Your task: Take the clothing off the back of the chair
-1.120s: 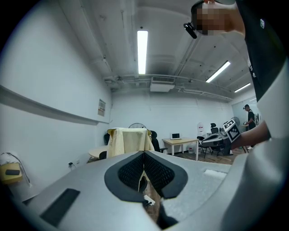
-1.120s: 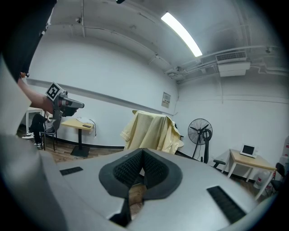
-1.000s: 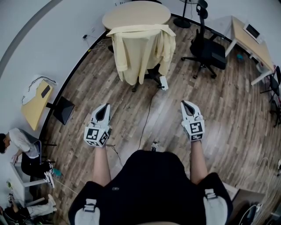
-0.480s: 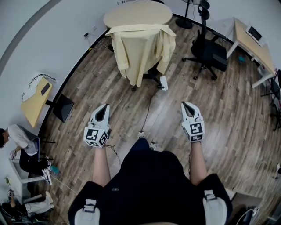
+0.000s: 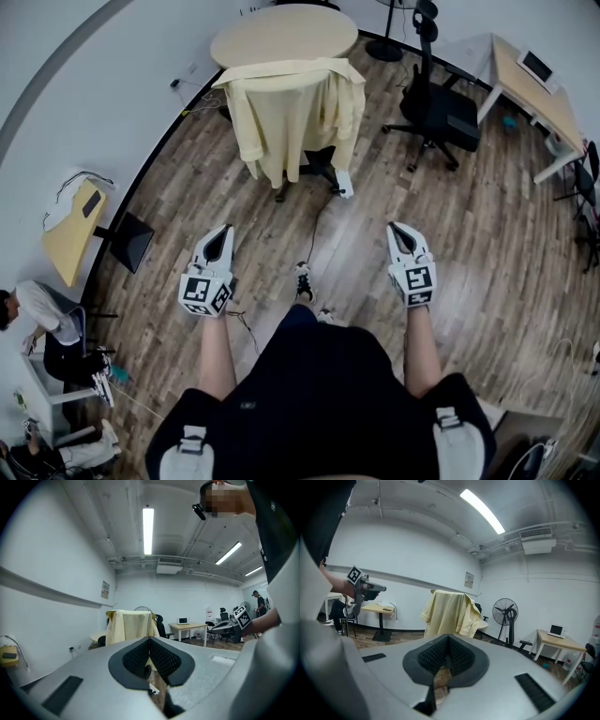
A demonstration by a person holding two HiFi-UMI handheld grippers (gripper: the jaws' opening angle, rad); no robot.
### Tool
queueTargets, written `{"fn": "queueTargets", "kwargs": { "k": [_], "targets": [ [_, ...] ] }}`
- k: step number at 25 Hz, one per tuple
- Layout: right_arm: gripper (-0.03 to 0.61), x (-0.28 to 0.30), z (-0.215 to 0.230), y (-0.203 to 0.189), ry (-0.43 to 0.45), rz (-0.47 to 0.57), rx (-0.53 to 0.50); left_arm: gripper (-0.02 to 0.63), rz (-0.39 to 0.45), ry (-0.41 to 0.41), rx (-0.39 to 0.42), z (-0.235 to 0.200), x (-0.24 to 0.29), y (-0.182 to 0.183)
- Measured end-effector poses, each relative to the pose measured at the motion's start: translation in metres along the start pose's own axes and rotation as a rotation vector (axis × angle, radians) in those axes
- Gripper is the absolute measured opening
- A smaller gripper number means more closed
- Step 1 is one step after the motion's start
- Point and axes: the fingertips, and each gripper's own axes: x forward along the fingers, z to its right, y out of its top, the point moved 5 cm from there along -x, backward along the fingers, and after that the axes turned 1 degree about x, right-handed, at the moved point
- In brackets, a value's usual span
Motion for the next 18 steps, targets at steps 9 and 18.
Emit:
{"fn": "queueTargets", "kwargs": {
  "k": [9, 18],
  "targets": [
    [-0.006, 0.026, 0.017, 0.010, -0.010, -0.009, -0.019, 0.002, -0.006, -0.026, -0.010, -0.015, 0.041, -0.001],
    [-0.006, 0.066, 0.040, 0.026, -0.032, -0.009, -0.038, 0.002, 0.009, -0.035, -0.011, -0.052, 0.091, 0.005]
  ]
}}
